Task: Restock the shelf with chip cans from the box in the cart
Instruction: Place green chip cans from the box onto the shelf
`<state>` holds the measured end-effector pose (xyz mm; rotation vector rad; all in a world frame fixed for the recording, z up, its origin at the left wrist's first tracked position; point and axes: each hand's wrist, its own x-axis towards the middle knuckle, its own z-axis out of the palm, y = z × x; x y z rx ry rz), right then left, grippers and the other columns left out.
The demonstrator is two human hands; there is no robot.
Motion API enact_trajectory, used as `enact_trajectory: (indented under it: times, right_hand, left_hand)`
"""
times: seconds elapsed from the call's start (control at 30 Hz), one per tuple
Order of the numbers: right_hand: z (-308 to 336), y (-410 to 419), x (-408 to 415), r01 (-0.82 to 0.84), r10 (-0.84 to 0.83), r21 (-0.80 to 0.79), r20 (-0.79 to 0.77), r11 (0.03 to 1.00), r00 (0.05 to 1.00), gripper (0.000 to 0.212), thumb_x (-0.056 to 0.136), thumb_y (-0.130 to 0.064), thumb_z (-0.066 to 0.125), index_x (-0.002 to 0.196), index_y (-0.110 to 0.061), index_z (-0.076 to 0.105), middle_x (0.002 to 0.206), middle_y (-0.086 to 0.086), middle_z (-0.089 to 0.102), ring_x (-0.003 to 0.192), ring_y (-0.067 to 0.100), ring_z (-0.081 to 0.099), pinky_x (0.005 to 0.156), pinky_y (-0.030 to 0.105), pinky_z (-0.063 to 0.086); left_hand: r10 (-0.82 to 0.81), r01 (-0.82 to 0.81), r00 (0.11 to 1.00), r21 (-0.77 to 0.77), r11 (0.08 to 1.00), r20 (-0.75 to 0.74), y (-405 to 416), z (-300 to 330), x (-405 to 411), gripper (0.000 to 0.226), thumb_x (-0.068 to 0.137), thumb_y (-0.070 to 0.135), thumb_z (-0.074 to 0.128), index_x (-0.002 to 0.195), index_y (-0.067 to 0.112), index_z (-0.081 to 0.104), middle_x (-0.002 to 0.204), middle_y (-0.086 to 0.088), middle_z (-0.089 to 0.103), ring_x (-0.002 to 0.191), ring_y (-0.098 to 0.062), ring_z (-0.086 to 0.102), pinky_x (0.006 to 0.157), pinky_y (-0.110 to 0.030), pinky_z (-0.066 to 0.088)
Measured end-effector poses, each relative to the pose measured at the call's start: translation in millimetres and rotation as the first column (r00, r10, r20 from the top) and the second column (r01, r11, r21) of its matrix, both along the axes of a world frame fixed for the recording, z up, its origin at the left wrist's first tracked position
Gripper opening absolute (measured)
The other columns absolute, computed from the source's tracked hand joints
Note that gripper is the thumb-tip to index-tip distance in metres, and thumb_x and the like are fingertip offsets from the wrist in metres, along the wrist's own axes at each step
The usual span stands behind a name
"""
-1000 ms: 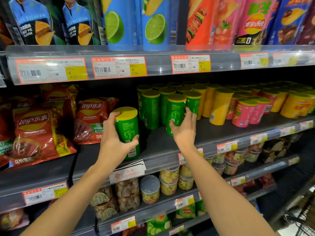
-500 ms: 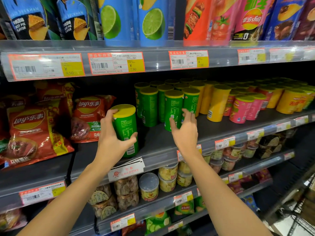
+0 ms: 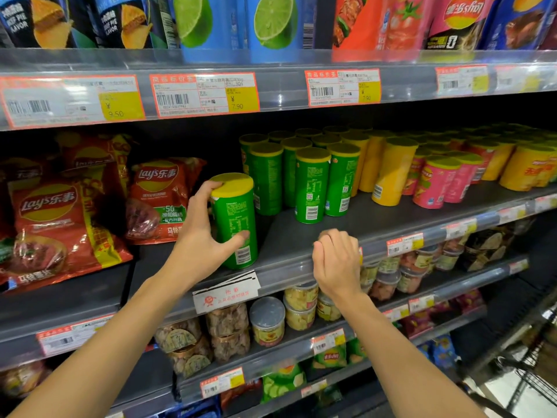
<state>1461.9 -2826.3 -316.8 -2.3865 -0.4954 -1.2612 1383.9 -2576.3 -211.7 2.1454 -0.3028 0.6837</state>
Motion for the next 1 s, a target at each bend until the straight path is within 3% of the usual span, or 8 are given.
enact_trajectory:
  times: [0.13, 0.3, 0.43, 0.57, 0.8, 1.0]
  right_hand:
    - [-2.6, 0.9, -0.3, 0.006, -0.007, 0.01, 0.019, 1.0, 1.0, 0.041, 0.103, -0.025, 0.031, 0.081, -0.007, 0.06, 0.087, 0.008, 0.06, 0.075, 0.03, 0.052, 0.071, 0.042, 0.036]
    - [-5.1, 2.3, -0.2, 0.007, -0.007, 0.014, 0.031, 1.0, 0.999, 0.047, 0.105, -0.028, 0.026, 0.08, -0.006, 0.06, 0.087, 0.009, 0.06, 0.074, 0.031, 0.052, 0.071, 0.042, 0.036]
    - [-4.3, 2.9, -0.2, 0.016, -0.016, 0.004, 0.029, 1.0, 0.999, 0.038, 0.101, -0.024, 0.033, 0.081, -0.006, 0.06, 0.087, 0.009, 0.06, 0.074, 0.03, 0.051, 0.071, 0.042, 0.036]
    - [-3.6, 2.9, 0.3, 0.022, -0.022, -0.003, 0.013, 1.0, 1.0, 0.038, 0.101, -0.025, 0.033, 0.08, -0.007, 0.059, 0.088, 0.009, 0.06, 0.075, 0.03, 0.051, 0.071, 0.041, 0.036]
    - [-6.0, 4.7, -0.5, 0.048, -0.048, -0.01, 0.004, 0.999, 0.999, 0.043, 0.103, -0.027, 0.028, 0.081, -0.007, 0.058, 0.091, 0.011, 0.06, 0.076, 0.031, 0.052, 0.073, 0.044, 0.039]
    - [-7.0, 5.5, -1.4, 0.062, -0.062, -0.01, 0.01, 0.998, 0.998, 0.035, 0.101, -0.023, 0.034, 0.081, -0.007, 0.057, 0.09, 0.011, 0.06, 0.076, 0.03, 0.051, 0.073, 0.044, 0.039]
  left_hand:
    - [-0.005, 0.003, 1.0, -0.043, 0.999, -0.03, -15.0, 1.7, 20.2, 0.086, 0.073, 0.024, 0.084, 0.129, 0.055, 0.027, 0.133, 0.001, 0.043, 0.119, -0.014, 0.048, 0.098, -0.045, 0.049]
    - [0.015, -0.015, 0.999, -0.001, 1.0, -0.05, -37.1, 3.6, 53.3, 0.088, 0.074, 0.019, 0.084, 0.141, 0.032, 0.029, 0.136, -0.004, 0.041, 0.12, -0.009, 0.04, 0.1, -0.029, 0.037]
    - [-0.023, 0.023, 0.999, -0.006, 1.0, -0.048, -44.8, 3.0, 71.5, 0.091, 0.075, 0.017, 0.083, 0.144, 0.029, 0.026, 0.136, -0.005, 0.046, 0.117, -0.012, 0.049, 0.099, -0.03, 0.043]
    - [-0.053, 0.053, 0.998, 0.02, 0.998, -0.025, -47.5, 3.0, 82.9, 0.09, 0.076, 0.02, 0.083, 0.146, 0.025, 0.027, 0.134, 0.001, 0.052, 0.113, -0.005, 0.053, 0.094, -0.022, 0.042]
    - [-0.062, 0.063, 0.998, 0.045, 0.997, -0.022, -51.4, 1.1, 99.0, 0.09, 0.077, 0.024, 0.083, 0.148, 0.025, 0.026, 0.142, -0.002, 0.05, 0.125, -0.014, 0.052, 0.104, -0.03, 0.043]
    - [-0.023, 0.025, 0.999, 0.088, 0.996, -0.023, -52.1, -0.2, 104.9, 0.097, 0.077, 0.028, 0.083, 0.152, 0.026, 0.022, 0.148, -0.002, 0.045, 0.133, -0.017, 0.046, 0.11, -0.034, 0.039]
